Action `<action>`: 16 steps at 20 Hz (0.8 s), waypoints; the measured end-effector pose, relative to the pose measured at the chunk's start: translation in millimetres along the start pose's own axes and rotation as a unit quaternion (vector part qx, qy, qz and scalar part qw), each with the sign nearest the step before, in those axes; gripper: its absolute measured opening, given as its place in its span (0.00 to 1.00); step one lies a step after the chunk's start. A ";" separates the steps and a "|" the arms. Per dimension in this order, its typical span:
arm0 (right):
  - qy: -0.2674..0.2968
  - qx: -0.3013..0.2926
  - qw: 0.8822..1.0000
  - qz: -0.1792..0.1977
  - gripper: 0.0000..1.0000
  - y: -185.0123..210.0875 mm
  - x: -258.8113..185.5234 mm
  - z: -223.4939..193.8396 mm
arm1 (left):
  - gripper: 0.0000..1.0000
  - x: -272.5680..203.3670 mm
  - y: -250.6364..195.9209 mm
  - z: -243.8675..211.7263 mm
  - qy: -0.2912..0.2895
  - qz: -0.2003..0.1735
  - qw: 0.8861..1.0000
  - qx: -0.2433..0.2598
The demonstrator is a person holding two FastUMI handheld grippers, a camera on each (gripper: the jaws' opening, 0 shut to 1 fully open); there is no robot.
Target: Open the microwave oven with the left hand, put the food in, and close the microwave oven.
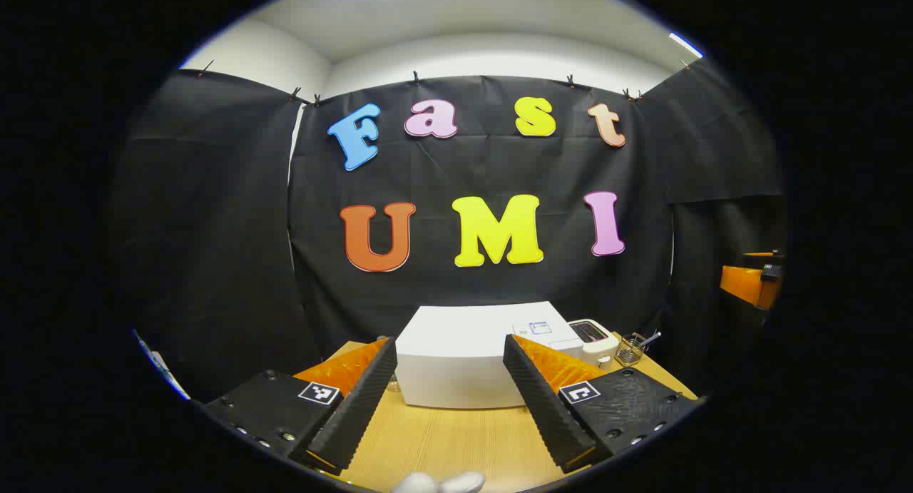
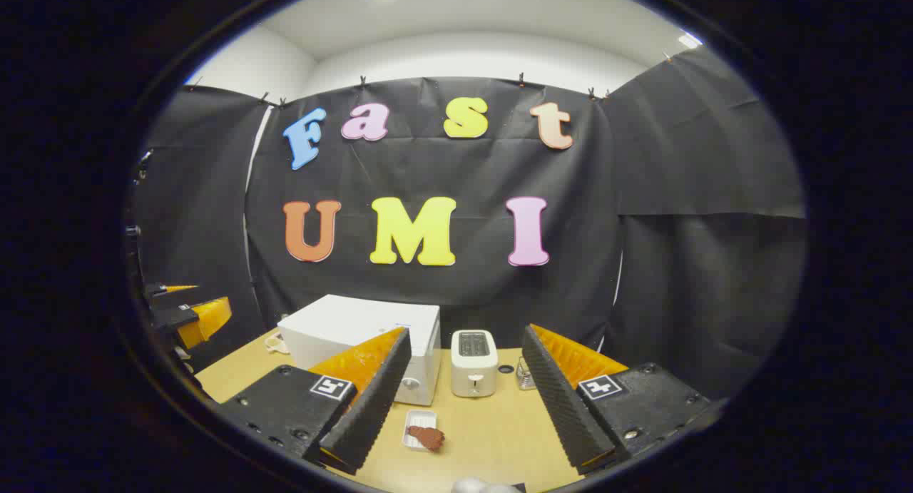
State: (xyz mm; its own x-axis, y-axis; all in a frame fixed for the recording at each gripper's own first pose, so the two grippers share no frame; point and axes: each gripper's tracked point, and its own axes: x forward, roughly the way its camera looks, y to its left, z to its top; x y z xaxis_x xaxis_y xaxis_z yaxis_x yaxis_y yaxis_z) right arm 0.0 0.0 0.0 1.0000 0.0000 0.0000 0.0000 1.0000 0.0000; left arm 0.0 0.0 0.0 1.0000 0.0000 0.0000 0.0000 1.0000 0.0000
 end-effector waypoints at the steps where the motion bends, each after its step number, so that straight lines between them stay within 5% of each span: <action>1: -0.002 0.001 1.000 0.001 1.00 -0.1 1.6 0.5 | 0.96 0.5 -1.8 1.2 -0.001 0.000 1.000 0.002; 3: -0.002 0.005 1.000 0.003 0.92 0.9 3.4 1.1 | 0.96 0.8 -2.8 3.2 -0.005 0.000 1.000 0.006; 4: -0.001 0.007 1.000 0.004 1.00 0.6 4.5 -1.1 | 0.96 0.5 -1.2 2.3 -0.005 0.001 1.000 0.006; 6: 0.001 0.005 1.000 0.004 0.92 -0.5 6.0 -2.1 | 0.96 0.9 -3.0 0.7 -0.003 -0.001 1.000 0.003; 7: 0.002 0.004 1.000 0.004 1.00 -1.5 6.6 -2.1 | 0.96 0.8 -3.7 -0.6 0.000 0.000 1.000 0.003; 8: 0.003 0.003 1.000 0.004 0.92 -1.5 7.3 -4.1 | 0.96 2.5 -5.0 -2.5 0.001 0.000 1.000 0.002; 9: 0.003 0.001 1.000 0.003 1.00 -1.7 7.8 -4.3 | 0.96 3.2 -5.1 -2.4 0.002 -0.001 1.000 0.002; 10: 0.003 -0.001 1.000 0.002 0.92 -2.2 7.5 -4.4 | 0.96 4.8 -5.7 -3.0 0.002 -0.001 1.000 0.003; 11: 0.004 0.000 1.000 0.002 1.00 -2.4 7.7 -5.5 | 0.96 5.4 -6.4 -3.3 0.001 -0.003 1.000 0.004; 16: 0.003 0.007 1.000 0.005 1.00 -6.1 8.7 -5.7 | 0.96 19.6 -22.8 -26.4 0.008 -0.011 1.000 0.000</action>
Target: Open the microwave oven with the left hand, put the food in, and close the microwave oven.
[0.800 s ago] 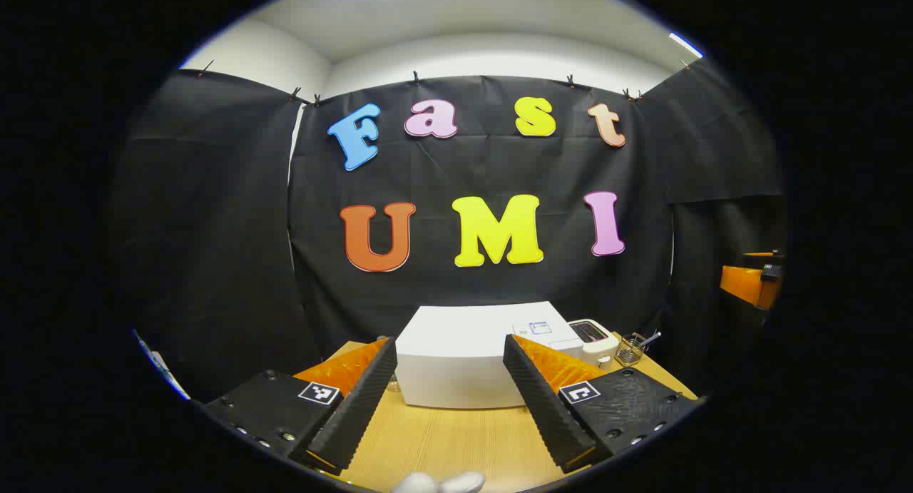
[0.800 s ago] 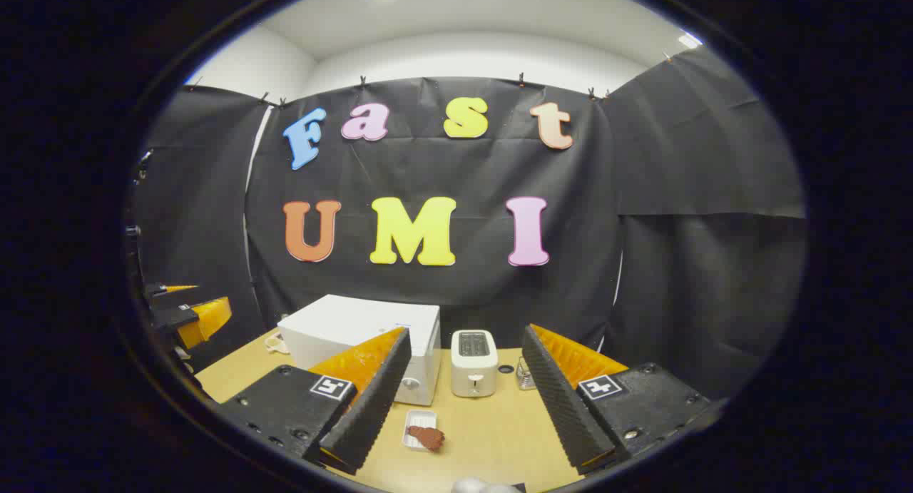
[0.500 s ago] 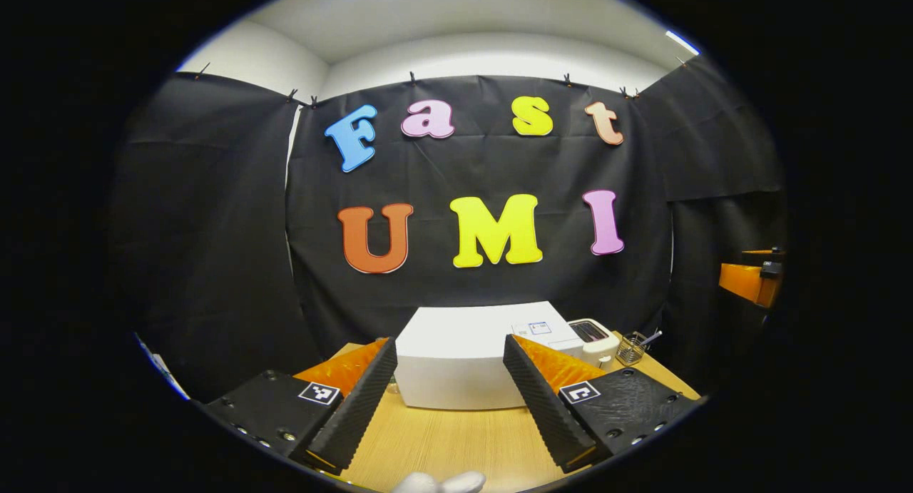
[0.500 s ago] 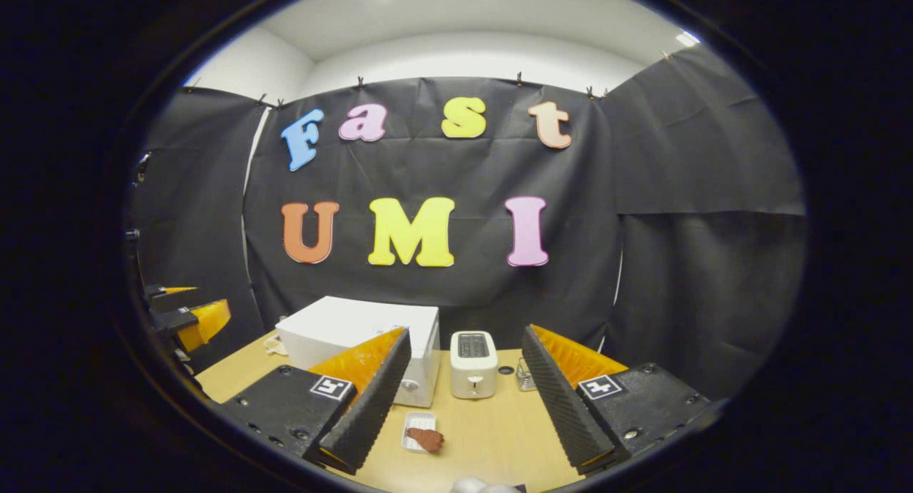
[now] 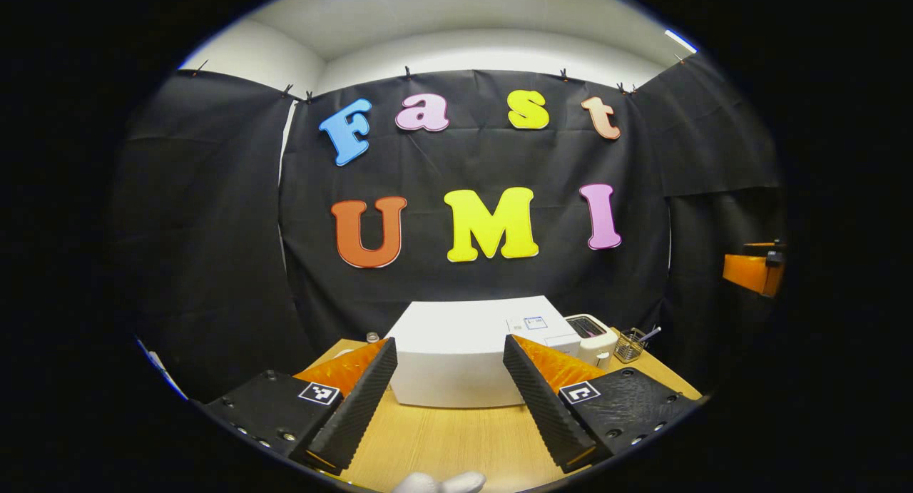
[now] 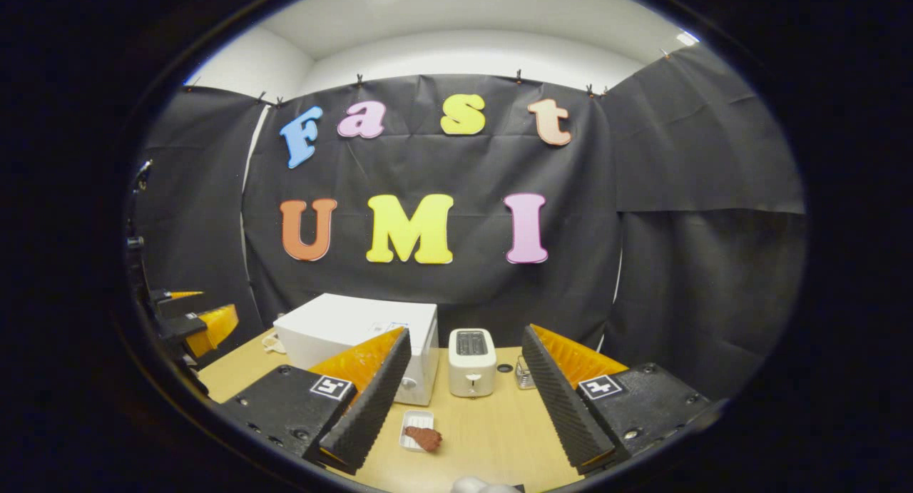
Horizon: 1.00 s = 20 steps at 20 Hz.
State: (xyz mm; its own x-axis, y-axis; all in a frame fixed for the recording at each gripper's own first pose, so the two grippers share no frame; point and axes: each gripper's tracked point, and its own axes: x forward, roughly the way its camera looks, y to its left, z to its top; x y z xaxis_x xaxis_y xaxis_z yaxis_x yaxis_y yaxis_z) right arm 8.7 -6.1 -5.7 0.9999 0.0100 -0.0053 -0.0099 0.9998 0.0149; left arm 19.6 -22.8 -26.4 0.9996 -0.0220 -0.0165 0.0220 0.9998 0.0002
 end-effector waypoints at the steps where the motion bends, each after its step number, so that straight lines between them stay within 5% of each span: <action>1: -0.004 0.002 1.000 0.001 1.00 -2.4 0.3 3.0 | 0.96 3.5 -5.8 -9.6 0.005 -0.003 1.000 -0.002; 8: -0.013 0.004 1.000 -0.024 1.00 -41.2 2.3 10.0 | 0.96 48.8 -65.8 -98.0 0.040 -0.046 0.998 -0.033; 17: 0.031 -0.012 0.995 -0.096 1.00 -81.9 -3.2 -10.5 | 0.96 132.4 -134.3 -174.6 0.069 -0.084 0.994 0.003; 18: 0.038 -0.010 0.994 -0.102 0.92 -83.4 -4.5 -14.4 | 0.96 143.8 -136.4 -178.9 0.066 -0.082 0.994 0.002; 19: 0.043 -0.009 0.993 -0.109 1.00 -86.3 -5.7 -18.7 | 0.96 155.1 -140.0 -184.8 0.071 -0.080 0.994 0.001; 20: 0.048 -0.011 0.992 -0.115 0.92 -88.4 -6.2 -22.8 | 0.96 165.8 -141.6 -189.5 0.070 -0.080 0.994 -0.001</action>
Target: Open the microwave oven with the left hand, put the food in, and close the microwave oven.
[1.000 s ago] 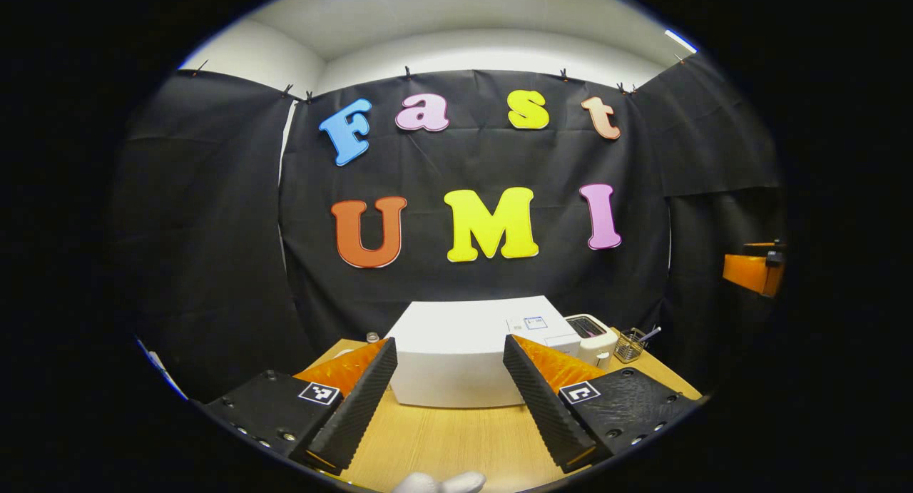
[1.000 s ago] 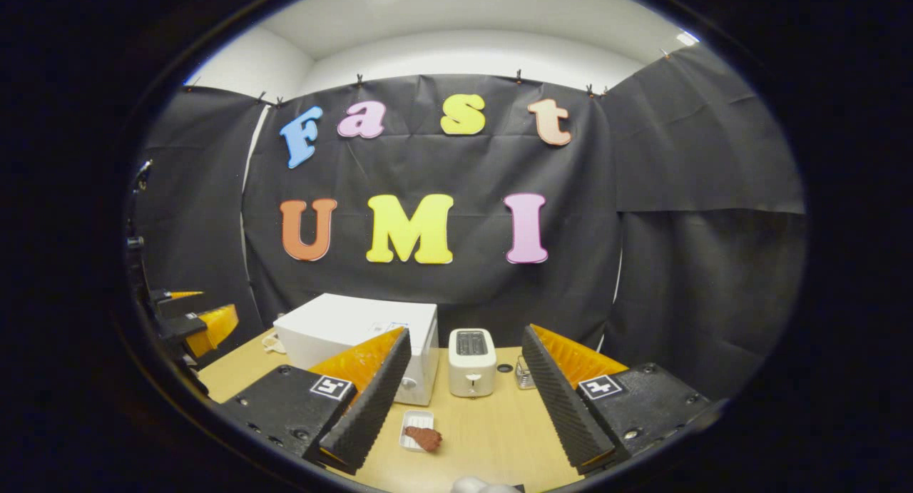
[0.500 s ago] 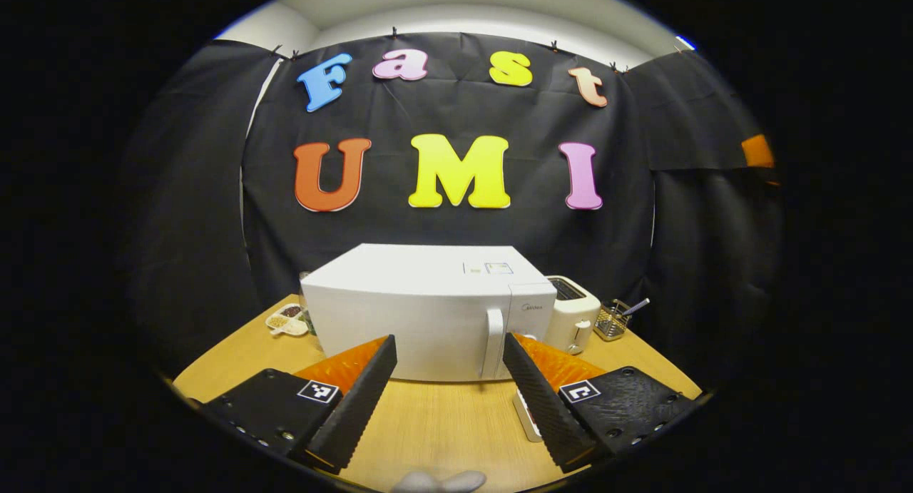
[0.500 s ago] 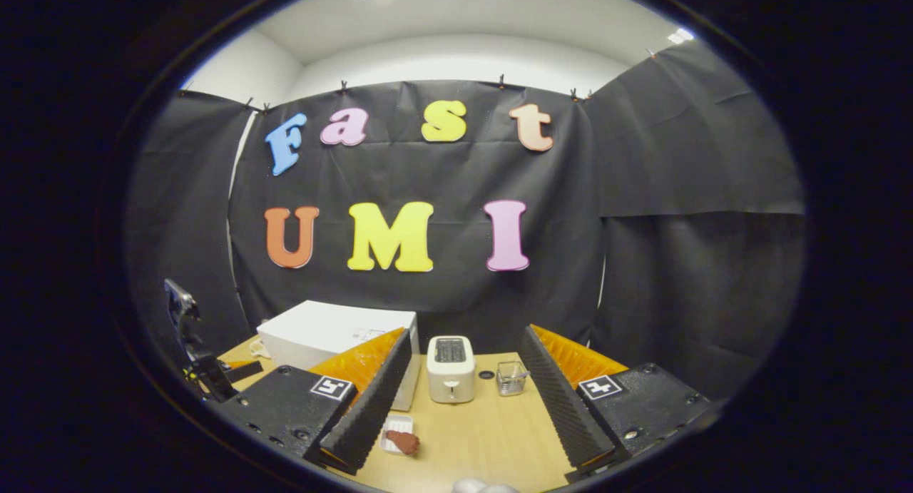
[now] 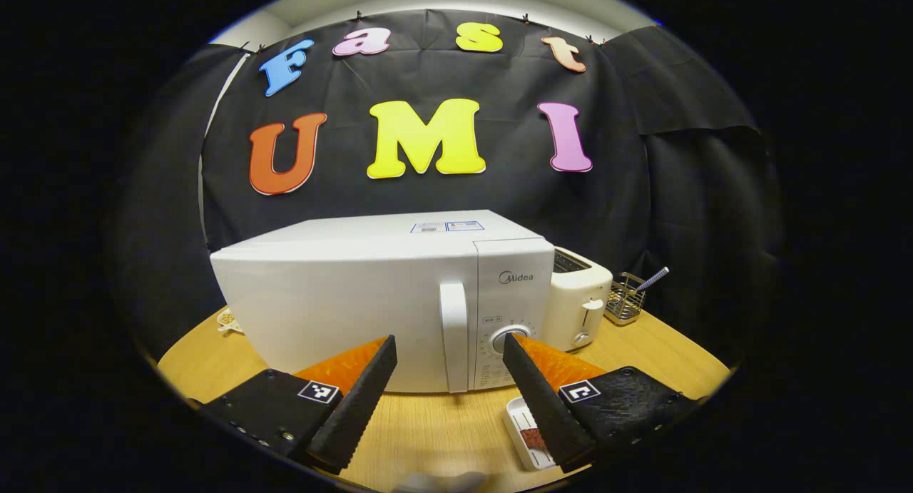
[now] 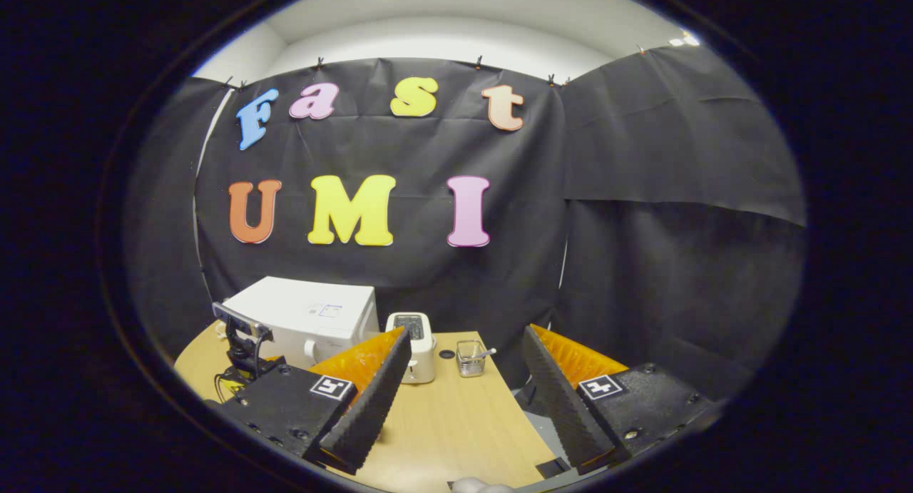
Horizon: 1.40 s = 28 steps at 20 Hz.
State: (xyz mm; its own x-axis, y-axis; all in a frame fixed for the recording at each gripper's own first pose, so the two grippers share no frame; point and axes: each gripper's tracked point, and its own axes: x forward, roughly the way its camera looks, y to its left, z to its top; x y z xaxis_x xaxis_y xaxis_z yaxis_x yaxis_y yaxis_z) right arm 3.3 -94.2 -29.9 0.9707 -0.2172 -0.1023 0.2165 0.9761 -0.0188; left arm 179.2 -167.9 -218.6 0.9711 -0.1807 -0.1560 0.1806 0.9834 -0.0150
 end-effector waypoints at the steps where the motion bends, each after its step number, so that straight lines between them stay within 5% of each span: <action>1: 0.004 -0.004 1.000 -0.005 1.00 -2.0 0.8 -3.1 | 0.96 9.4 0.8 -3.2 0.002 0.003 1.000 -0.001; 9: 0.029 0.002 0.999 -0.020 1.00 -9.2 9.0 -21.1 | 0.96 45.8 -1.1 -19.9 0.015 -0.001 1.000 0.004; 13: 0.033 0.004 0.999 -0.010 1.00 -4.5 13.1 -22.8 | 0.84 48.0 3.5 -20.3 0.017 0.005 1.000 0.000; 14: 0.034 0.001 0.999 -0.009 1.00 -5.3 14.6 -25.0 | 0.75 49.2 7.6 -21.8 0.018 0.012 1.000 0.001; 15: 0.035 -0.001 0.999 -0.007 0.92 -4.9 16.4 -25.7 | 0.55 50.1 1.6 -25.7 0.023 -0.006 1.000 -0.007; 16: 0.037 -0.001 0.999 -0.007 1.00 -4.5 17.3 -26.7 | 0.35 47.9 -5.9 -24.2 0.024 -0.021 0.999 -0.016; 18: 0.041 0.003 0.999 0.000 1.00 -0.6 18.5 -30.1 | 0.14 48.5 -4.1 -23.7 0.024 -0.027 0.999 -0.016; 19: 0.042 0.003 0.999 0.002 1.00 -0.7 18.8 -31.2 | 0.23 47.9 -4.2 -24.0 0.024 -0.029 0.999 -0.018; 28: 0.044 -0.002 0.999 0.009 1.00 -2.1 17.6 -33.6 | 0.17 44.8 -0.2 -25.0 0.031 -0.015 0.999 -0.002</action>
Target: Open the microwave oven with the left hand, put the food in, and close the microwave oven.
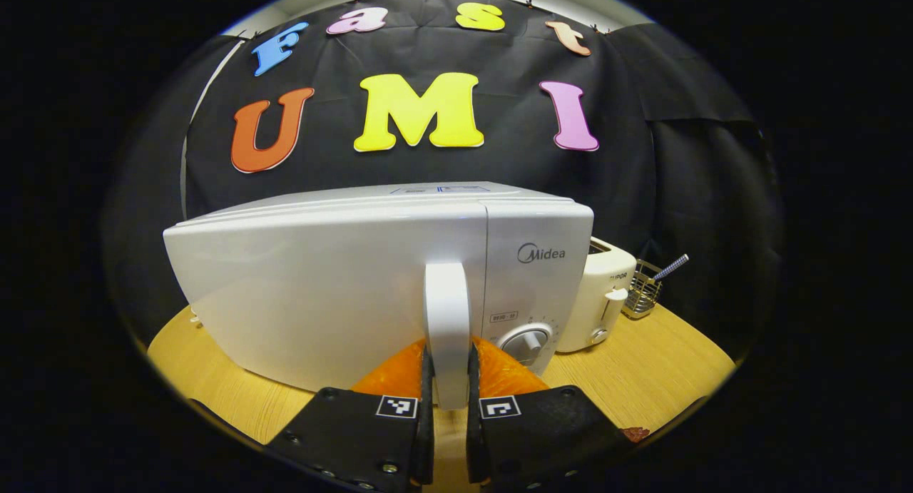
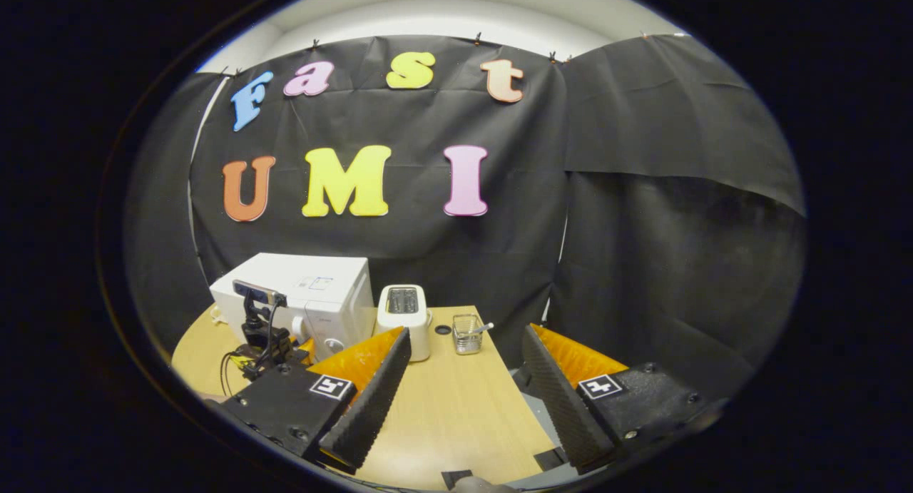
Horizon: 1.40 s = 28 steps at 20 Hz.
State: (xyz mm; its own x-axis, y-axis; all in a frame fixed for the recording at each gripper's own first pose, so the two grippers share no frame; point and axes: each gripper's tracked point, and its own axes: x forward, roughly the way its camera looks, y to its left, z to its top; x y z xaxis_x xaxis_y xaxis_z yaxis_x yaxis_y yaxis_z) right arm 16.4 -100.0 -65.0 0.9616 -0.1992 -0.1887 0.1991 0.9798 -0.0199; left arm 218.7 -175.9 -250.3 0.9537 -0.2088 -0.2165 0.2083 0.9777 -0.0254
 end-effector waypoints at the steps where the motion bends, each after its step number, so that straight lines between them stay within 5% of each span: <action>1: 0.002 -0.001 1.000 0.002 1.00 1.2 -0.6 -0.5 | 0.17 -0.5 -0.7 0.5 0.001 0.000 1.000 -0.001; 8: -0.002 -0.007 1.000 0.015 1.00 8.8 -3.6 3.1 | 0.17 -6.7 -1.8 -0.4 0.004 -0.018 1.000 -0.008; 9: -0.003 -0.008 1.000 0.017 1.00 9.5 -3.6 5.5 | 0.07 -10.9 -3.0 -2.9 0.014 -0.016 1.000 -0.014; 10: -0.005 -0.009 1.000 0.022 1.00 12.9 -3.9 6.1 | 0.14 -20.2 -1.6 -3.0 0.003 -0.015 1.000 -0.016; 17: 0.006 -0.023 0.998 0.066 1.00 43.5 -6.7 -9.3 | 0.13 -108.7 22.8 -34.3 0.006 -0.020 1.000 0.008; 28: 0.017 -0.019 0.988 0.151 1.00 128.9 -30.5 -25.3 | 0.14 -221.0 128.9 -74.1 0.045 0.067 0.997 0.014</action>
State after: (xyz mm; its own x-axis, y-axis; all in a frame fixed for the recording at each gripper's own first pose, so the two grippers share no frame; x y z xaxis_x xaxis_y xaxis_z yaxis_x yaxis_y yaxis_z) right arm 8.0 32.9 -86.6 0.9691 0.1028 -0.2244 -0.1044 0.9945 0.0050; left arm 18.7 -2.1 -278.0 0.9506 -0.0715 -0.3021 0.0866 0.9956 0.0369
